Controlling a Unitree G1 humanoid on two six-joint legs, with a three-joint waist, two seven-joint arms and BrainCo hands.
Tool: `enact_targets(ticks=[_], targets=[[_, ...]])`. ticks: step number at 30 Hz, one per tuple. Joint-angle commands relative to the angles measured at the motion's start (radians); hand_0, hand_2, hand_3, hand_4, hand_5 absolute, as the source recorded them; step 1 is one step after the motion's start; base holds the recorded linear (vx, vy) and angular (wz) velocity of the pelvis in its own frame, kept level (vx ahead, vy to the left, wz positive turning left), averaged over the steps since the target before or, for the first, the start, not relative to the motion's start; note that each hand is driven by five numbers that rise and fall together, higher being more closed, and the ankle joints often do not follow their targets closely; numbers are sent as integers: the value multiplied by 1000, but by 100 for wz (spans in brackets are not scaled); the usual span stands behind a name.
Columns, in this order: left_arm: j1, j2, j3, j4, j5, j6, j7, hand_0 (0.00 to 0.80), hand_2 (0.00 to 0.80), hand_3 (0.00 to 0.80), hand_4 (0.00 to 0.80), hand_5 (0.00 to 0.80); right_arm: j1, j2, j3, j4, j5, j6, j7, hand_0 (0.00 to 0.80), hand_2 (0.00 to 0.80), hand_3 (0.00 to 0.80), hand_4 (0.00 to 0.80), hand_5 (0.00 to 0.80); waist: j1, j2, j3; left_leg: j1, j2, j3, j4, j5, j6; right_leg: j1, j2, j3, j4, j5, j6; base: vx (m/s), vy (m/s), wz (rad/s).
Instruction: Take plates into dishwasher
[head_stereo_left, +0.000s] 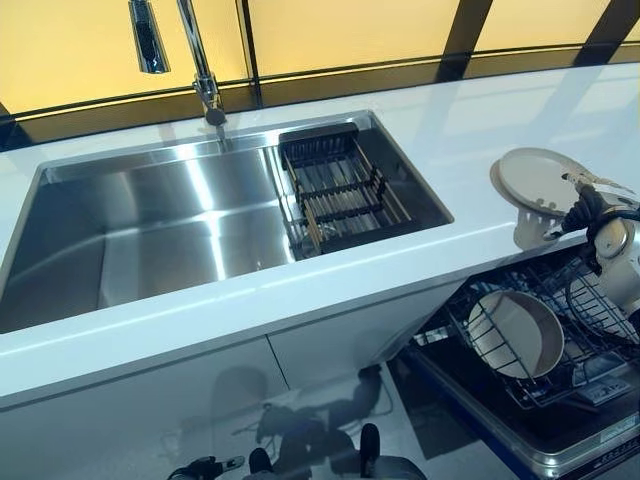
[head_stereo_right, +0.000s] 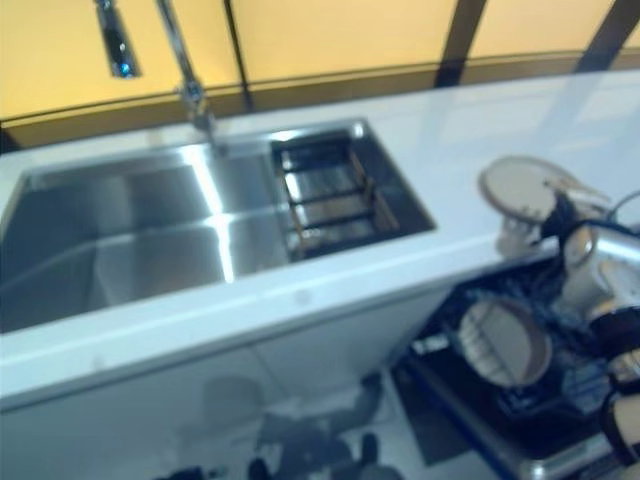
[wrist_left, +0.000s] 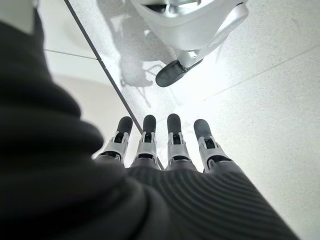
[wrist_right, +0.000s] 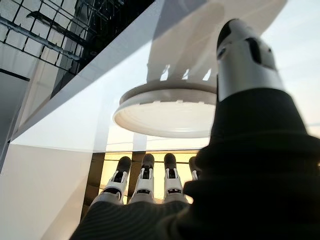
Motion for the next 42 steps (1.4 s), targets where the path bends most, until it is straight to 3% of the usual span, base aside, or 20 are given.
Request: enact_targets(ticks=[1, 22, 42], targets=[[-45, 25, 2, 7, 4, -12, 3, 0, 0, 0, 0, 0, -146, -4, 49, 12, -62, 11, -21, 0, 0, 0, 0, 0, 29, -50, 22, 32, -22, -48, -1, -51, 20, 34, -18, -33, 3, -43, 65, 0, 0, 0], [-41, 29, -18, -4, -10, -3, 0, 0, 0, 0, 0, 0, -292, -18, 147, 96, -60, 42, -39, 0, 0, 0, 0, 0, 55, -39, 24, 16, -25, -69, -1, -44, 15, 30, -25, -50, 3, -44, 65, 2, -1, 3], [-49, 40, -28, -33, -24, -5, -12, 0, 0, 0, 0, 0, -270, 5, 163, 158, -74, 58, -2, 0, 0, 0, 0, 0, 53, -15, 63, 0, -23, -63, -1, -38, 11, 8, -33, -49, 3, -34, 66, -11, 1, 0]])
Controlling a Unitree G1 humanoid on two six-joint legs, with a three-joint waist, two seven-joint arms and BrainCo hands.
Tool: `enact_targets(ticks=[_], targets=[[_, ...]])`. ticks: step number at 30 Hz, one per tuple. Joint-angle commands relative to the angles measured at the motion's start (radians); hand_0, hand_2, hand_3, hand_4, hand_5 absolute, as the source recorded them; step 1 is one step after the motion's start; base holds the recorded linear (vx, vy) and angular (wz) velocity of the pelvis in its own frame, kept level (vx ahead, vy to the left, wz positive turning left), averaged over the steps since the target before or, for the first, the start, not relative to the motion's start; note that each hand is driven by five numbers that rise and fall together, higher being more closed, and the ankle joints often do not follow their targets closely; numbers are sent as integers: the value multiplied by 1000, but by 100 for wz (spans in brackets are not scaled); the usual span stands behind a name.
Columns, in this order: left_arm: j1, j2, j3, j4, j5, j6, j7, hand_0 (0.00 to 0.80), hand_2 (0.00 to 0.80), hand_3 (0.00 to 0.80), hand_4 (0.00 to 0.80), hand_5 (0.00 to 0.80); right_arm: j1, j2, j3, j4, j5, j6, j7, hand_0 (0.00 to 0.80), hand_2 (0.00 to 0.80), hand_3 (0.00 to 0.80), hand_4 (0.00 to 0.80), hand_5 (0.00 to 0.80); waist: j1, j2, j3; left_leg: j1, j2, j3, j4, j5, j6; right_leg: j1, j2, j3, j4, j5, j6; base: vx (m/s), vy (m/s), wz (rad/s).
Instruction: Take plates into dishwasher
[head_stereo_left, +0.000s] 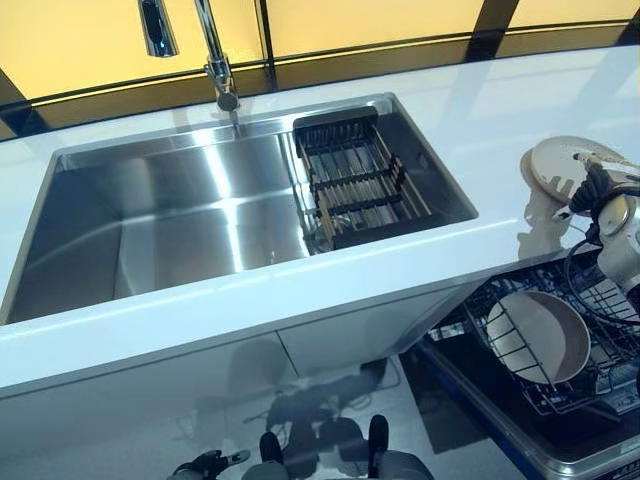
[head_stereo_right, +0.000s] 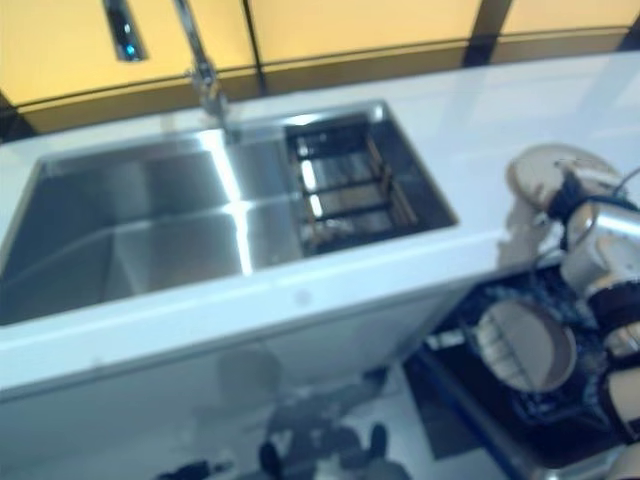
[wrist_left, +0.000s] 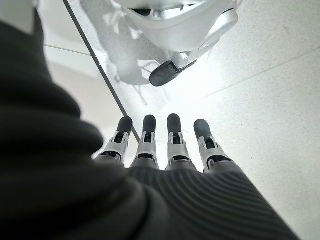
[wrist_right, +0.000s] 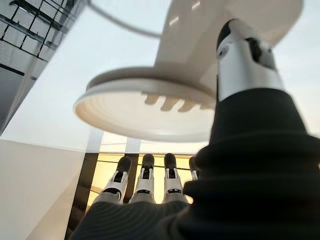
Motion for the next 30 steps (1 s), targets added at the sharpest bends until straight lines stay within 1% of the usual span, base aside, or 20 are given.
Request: enact_targets(ticks=[1, 10, 19, 20, 21, 23, 24, 25, 30], targets=[[-44, 46, -28, -2, -16, -7, -5, 0, 0, 0, 0, 0, -112, 1, 51, 58, -57, 14, -12, 0, 0, 0, 0, 0, 29, -48, 34, 29, -21, -34, -2, -43, 14, 19, -29, -21, 3, -30, 65, 0, 0, 0], [-45, 54, -35, -22, -30, 2, -2, 0, 0, 0, 0, 0, -145, -25, 74, 118, -69, 26, -2, 0, 0, 0, 0, 0, 29, -31, 50, 13, -24, -35, -2, -39, 10, 0, -34, -16, 3, -25, 66, -8, -1, 0], [-42, 56, -36, -42, -33, 13, -5, 0, 0, 0, 0, 0, -190, -43, 113, 167, -121, 16, 20, 0, 0, 0, 0, 0, 36, -16, 59, 0, -27, -39, -2, -34, 6, -11, -39, -22, 3, -23, 64, 0, 0, 0], [-42, 57, -37, -41, -33, 12, -6, 0, 0, 0, 0, 0, -194, -44, 118, 172, -124, 15, 22, 53, 53, 53, 53, 53, 37, -15, 58, -2, -27, -40, -2, -34, 6, -13, -39, -22, 3, -23, 65, 0, 0, 0], [-44, 59, -38, -42, -36, 13, -8, 0, 0, 0, 0, 0, -198, -45, 122, 176, -133, 17, 30, 135, 135, 135, 135, 135, 38, -14, 59, -4, -27, -40, -2, -33, 5, -14, -40, -24, 3, -23, 66, 0, 0, 0], [-42, 62, -38, -46, -36, 8, -12, 0, 0, 0, 0, 0, -211, -52, 140, 180, -162, 17, 49, 389, 389, 389, 389, 389, 39, -11, 63, -7, -29, -42, -2, -32, 5, -17, -41, -25, 3, -22, 65, 0, 0, 0], [-42, 62, -38, -47, -36, 8, -13, 0, 0, 0, 0, 0, -216, -54, 148, 182, -167, 16, 53, 474, 474, 474, 474, 474, 40, -11, 64, -6, -29, -42, -2, -32, 5, -16, -42, -25, 3, -22, 65, 0, 0, 0], [-42, 62, -38, -48, -36, 9, -14, 0, 0, 0, 0, 0, -222, -56, 155, 184, -170, 16, 58, 800, 800, 800, 800, 800, 41, -11, 63, -6, -29, -42, -2, -31, 5, -16, -42, -25, 3, -22, 64, 0, 0, 0], [-41, 61, -38, -46, -36, 7, -18, 0, 0, 0, 0, 0, -228, -62, 171, 182, -204, 11, 86, 800, 800, 800, 800, 800, 41, -11, 59, -9, -29, -45, -2, -31, 5, -16, -43, -27, 3, -22, 65, 0, 0, 0]])
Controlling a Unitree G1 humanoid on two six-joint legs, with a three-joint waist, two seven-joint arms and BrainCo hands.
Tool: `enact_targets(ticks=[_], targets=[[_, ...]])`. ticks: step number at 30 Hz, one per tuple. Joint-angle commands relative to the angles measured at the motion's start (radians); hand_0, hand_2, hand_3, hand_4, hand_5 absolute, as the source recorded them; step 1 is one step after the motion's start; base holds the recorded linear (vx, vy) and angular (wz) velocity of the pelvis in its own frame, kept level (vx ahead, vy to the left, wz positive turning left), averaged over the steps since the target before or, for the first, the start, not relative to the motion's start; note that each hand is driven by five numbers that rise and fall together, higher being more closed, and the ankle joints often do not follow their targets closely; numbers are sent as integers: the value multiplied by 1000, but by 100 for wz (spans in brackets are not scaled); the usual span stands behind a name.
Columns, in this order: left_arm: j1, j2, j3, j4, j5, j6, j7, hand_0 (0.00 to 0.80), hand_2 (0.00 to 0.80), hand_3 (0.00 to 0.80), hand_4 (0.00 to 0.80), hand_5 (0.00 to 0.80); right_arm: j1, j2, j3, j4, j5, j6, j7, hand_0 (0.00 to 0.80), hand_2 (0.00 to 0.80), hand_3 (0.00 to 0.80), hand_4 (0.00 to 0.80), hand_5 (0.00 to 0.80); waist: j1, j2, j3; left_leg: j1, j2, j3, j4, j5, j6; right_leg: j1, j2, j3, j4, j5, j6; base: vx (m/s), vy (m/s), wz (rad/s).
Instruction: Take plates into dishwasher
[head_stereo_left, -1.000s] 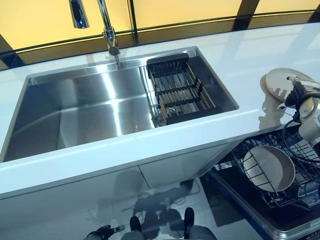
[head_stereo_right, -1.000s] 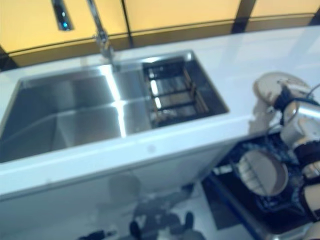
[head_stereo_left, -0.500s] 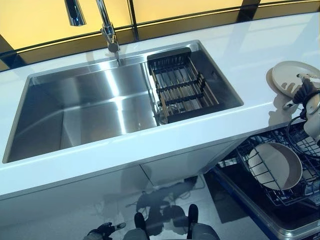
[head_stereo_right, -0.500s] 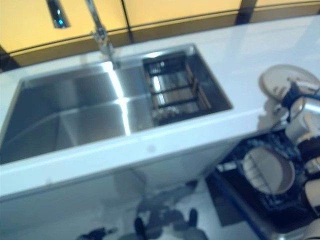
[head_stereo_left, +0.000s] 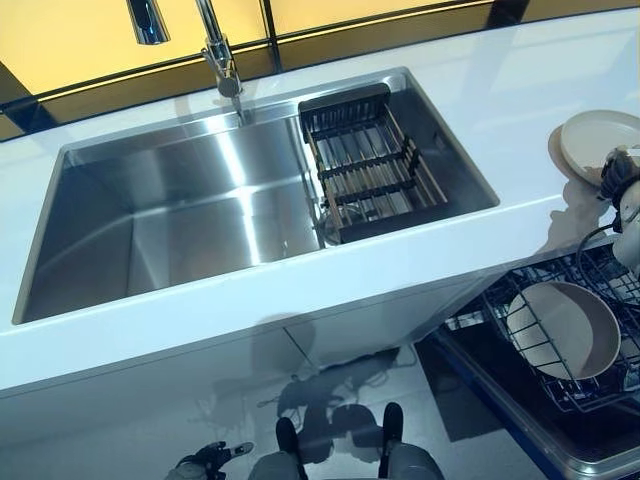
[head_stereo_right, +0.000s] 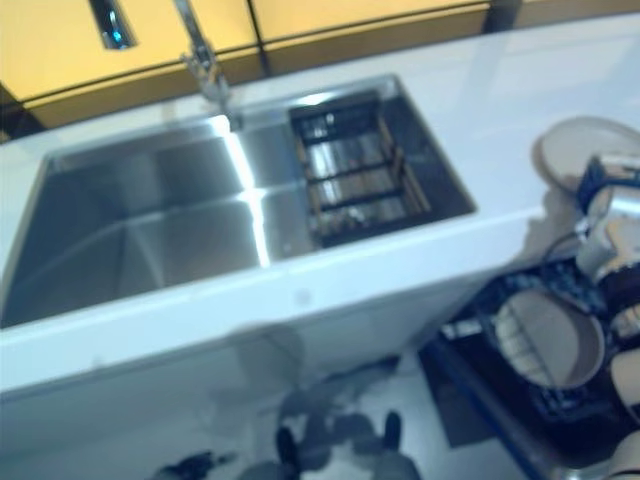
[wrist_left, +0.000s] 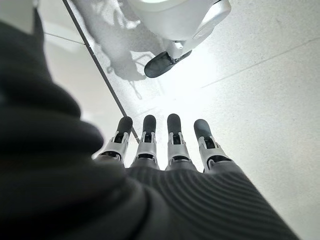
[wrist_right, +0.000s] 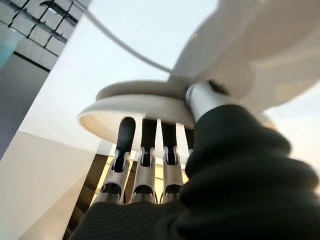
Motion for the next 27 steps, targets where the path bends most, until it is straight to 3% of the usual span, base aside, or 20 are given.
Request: enact_targets(ticks=[1, 12, 17, 27], targets=[[-36, 59, -37, -9, -25, -1, -4, 0, 0, 0, 0, 0, -98, -45, 87, 50, -35, 11, 25, 800, 800, 800, 800, 800, 29, -66, 24, 15, -23, -41, -3, -35, -1, 4, -30, -22, 3, -20, 60, 0, 0, 0], [-37, 50, -28, 42, -12, -37, 3, 0, 0, 0, 0, 0, -86, -53, 97, 21, -121, -4, 8, 800, 800, 800, 800, 800, 27, -81, 12, 21, -18, -40, -3, -36, 0, 12, -25, -22, 3, -24, 60, -1, -6, 2], [-35, 52, -29, 47, -12, -37, 2, 0, 0, 0, 0, 0, -77, -62, 88, -5, -90, -1, -31, 800, 800, 800, 800, 800, 24, -88, -2, 28, -16, -41, -3, -38, 0, 19, -22, -20, 3, -26, 62, 0, 0, 0], [-21, 49, -7, 66, 11, -46, 7, 0, 0, 0, 0, 0, -52, -116, -12, -70, 212, -72, -81, 800, 800, 800, 800, 800, 2, -122, -39, 60, -7, -38, -3, -46, 0, 47, -5, -1, 3, -35, 58, 3, 0, 0]])
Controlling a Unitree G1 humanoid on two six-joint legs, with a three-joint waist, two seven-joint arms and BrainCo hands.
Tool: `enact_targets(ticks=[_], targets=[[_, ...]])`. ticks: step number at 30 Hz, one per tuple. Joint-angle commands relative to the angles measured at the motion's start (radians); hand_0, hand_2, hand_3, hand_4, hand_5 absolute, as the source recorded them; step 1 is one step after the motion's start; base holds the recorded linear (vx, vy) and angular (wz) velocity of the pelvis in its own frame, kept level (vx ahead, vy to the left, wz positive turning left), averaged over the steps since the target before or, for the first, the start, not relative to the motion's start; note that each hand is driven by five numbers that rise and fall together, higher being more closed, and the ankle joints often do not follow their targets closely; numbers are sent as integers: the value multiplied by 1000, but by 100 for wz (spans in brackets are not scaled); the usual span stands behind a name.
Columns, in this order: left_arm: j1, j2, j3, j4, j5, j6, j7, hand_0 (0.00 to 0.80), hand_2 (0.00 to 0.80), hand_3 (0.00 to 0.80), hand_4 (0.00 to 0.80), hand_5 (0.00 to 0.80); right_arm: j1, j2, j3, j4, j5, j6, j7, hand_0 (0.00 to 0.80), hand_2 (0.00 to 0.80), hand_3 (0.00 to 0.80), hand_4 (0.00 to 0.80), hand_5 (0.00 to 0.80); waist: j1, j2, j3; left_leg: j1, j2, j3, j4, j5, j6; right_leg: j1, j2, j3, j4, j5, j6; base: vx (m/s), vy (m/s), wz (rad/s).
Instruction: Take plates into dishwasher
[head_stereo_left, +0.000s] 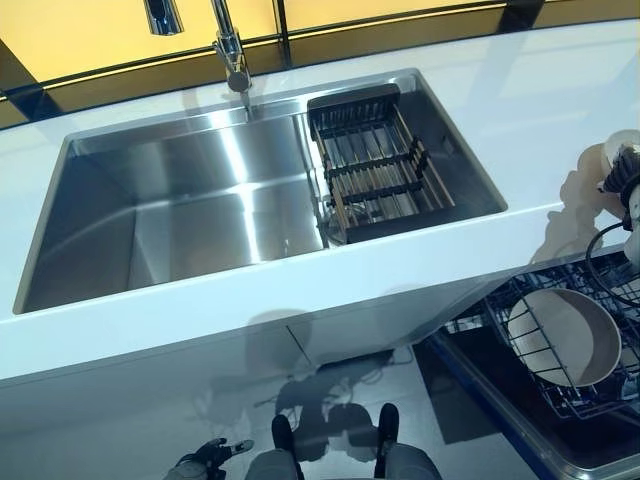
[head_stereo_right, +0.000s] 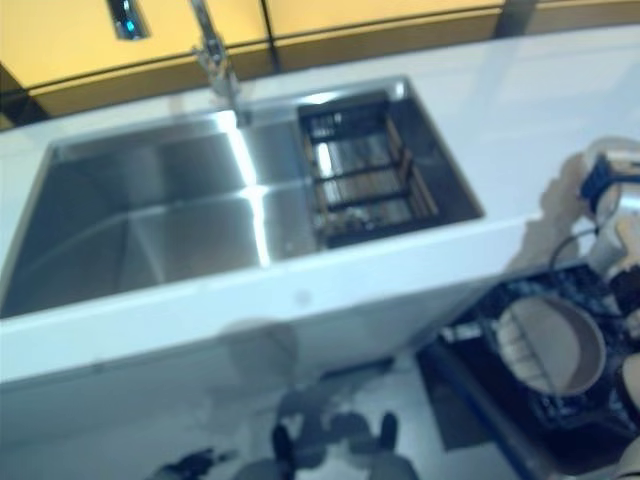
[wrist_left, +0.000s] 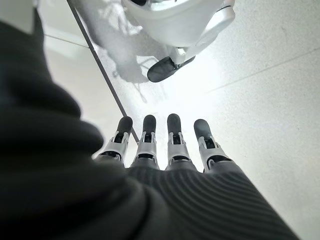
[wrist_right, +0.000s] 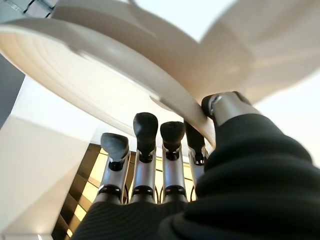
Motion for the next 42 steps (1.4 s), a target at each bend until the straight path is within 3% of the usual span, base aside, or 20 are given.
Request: enact_targets(ticks=[1, 12, 18, 25, 33, 42], targets=[[-15, 49, -8, 51, 9, -18, 6, 0, 0, 0, 0, 0, -52, -70, -7, -48, 89, -28, -57, 800, 800, 800, 800, 800, -5, -75, -48, 40, -2, -29, -2, -46, 0, 21, -7, 7, -1, -38, 62, 37, 10, -1], [-12, 48, 17, 83, 35, -22, 4, 0, 0, 0, 0, 0, -41, -156, -92, -98, 287, -73, -9, 800, 800, 800, 800, 800, -42, -117, -106, 81, 9, 3, -2, -56, -1, 48, 10, 32, -1, -44, 58, 35, 6, -7], [-9, 48, 38, 110, 55, -24, 2, 0, 0, 0, 0, 0, 5, -188, -169, -91, 422, -81, 76, 800, 800, 800, 800, 800, -64, -137, -131, 105, 14, 27, -2, -64, -1, 57, 20, 52, -1, -43, 58, 29, -4, -11], [-11, 48, 46, 127, 62, -20, 5, 0, 0, 0, 0, 0, 70, -202, -224, -99, 476, -79, 163, 800, 800, 800, 800, 800, -89, -148, -147, 118, 16, 48, -2, -68, -1, 54, 27, 74, -1, -37, 58, 14, 1, -11], [-27, 44, 65, 137, 71, -18, 2, 0, 0, 0, 0, 0, 202, -193, -310, -132, 547, -117, 358, 800, 800, 800, 800, 800, -124, -157, -153, 135, 17, 76, -2, -75, 2, 52, 36, 98, -1, -33, 56, 7, 4, -10], [-41, 43, 93, 164, 86, -18, -10, 0, 0, 0, 0, 0, 361, -121, -390, -112, 673, -45, 670, 800, 800, 800, 800, 800, -137, -162, -156, 139, 19, 87, -2, -77, 2, 50, 41, 104, -1, -32, 50, -5, -14, -8]])
